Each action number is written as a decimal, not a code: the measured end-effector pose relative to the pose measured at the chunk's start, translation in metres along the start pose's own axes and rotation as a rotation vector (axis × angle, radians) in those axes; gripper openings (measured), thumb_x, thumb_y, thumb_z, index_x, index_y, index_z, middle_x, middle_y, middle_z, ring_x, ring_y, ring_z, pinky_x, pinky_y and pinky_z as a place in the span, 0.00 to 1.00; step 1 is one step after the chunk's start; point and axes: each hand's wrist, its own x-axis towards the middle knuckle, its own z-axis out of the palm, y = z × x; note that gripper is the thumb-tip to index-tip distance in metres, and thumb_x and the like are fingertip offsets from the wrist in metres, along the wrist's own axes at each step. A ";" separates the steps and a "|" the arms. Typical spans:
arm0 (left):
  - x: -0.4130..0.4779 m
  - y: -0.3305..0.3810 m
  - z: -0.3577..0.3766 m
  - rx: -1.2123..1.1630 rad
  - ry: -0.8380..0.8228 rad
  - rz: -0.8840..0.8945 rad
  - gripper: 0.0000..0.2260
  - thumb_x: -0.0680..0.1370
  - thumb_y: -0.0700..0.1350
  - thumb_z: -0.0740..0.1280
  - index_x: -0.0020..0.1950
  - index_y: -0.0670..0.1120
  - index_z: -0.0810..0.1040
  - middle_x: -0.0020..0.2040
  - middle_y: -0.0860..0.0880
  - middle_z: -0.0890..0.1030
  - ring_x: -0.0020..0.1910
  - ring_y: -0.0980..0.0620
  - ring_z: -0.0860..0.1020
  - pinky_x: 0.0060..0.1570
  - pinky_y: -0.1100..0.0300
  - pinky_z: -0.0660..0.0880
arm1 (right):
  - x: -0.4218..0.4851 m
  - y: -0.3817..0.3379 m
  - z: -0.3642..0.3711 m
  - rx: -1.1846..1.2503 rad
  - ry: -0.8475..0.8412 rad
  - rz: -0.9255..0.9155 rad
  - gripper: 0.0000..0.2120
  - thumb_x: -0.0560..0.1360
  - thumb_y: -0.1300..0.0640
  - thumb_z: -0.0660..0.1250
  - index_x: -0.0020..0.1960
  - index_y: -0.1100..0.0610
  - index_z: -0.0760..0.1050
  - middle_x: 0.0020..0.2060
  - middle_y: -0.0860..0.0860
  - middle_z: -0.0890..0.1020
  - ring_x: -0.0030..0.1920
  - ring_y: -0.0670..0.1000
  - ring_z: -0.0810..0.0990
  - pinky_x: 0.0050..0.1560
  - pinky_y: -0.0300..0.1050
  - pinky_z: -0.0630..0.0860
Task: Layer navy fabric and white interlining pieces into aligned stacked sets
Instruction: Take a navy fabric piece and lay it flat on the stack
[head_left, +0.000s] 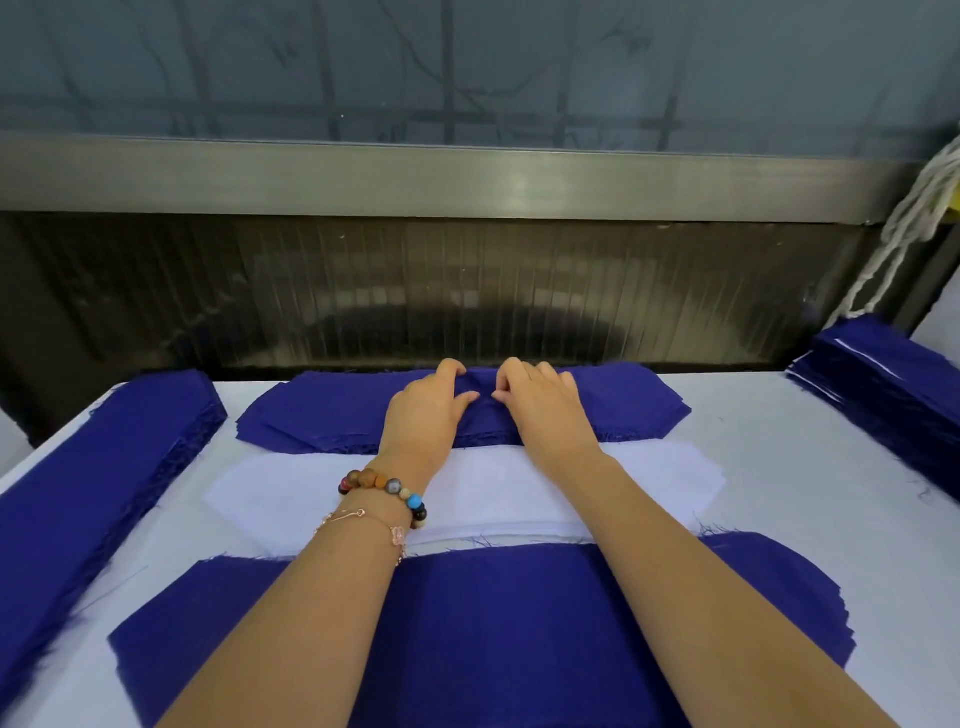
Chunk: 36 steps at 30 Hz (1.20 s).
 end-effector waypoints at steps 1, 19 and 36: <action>0.001 0.000 0.001 0.043 -0.004 0.012 0.17 0.81 0.52 0.61 0.68 0.49 0.68 0.50 0.48 0.81 0.48 0.49 0.79 0.48 0.54 0.77 | 0.001 0.000 0.001 0.026 -0.025 0.034 0.07 0.81 0.50 0.58 0.57 0.51 0.68 0.52 0.48 0.78 0.52 0.50 0.72 0.50 0.45 0.63; -0.005 0.001 0.000 0.301 0.245 0.296 0.09 0.78 0.45 0.66 0.59 0.51 0.74 0.56 0.50 0.73 0.57 0.49 0.70 0.60 0.53 0.63 | 0.000 0.004 0.002 -0.080 0.059 0.006 0.15 0.79 0.51 0.62 0.65 0.47 0.69 0.56 0.50 0.69 0.57 0.51 0.66 0.53 0.47 0.66; 0.023 -0.079 -0.077 0.479 -0.191 -0.026 0.09 0.81 0.49 0.62 0.61 0.53 0.73 0.58 0.51 0.77 0.60 0.46 0.74 0.66 0.42 0.60 | 0.028 0.091 -0.070 -0.439 -0.485 0.158 0.17 0.76 0.49 0.63 0.64 0.49 0.70 0.58 0.52 0.74 0.64 0.57 0.65 0.65 0.57 0.59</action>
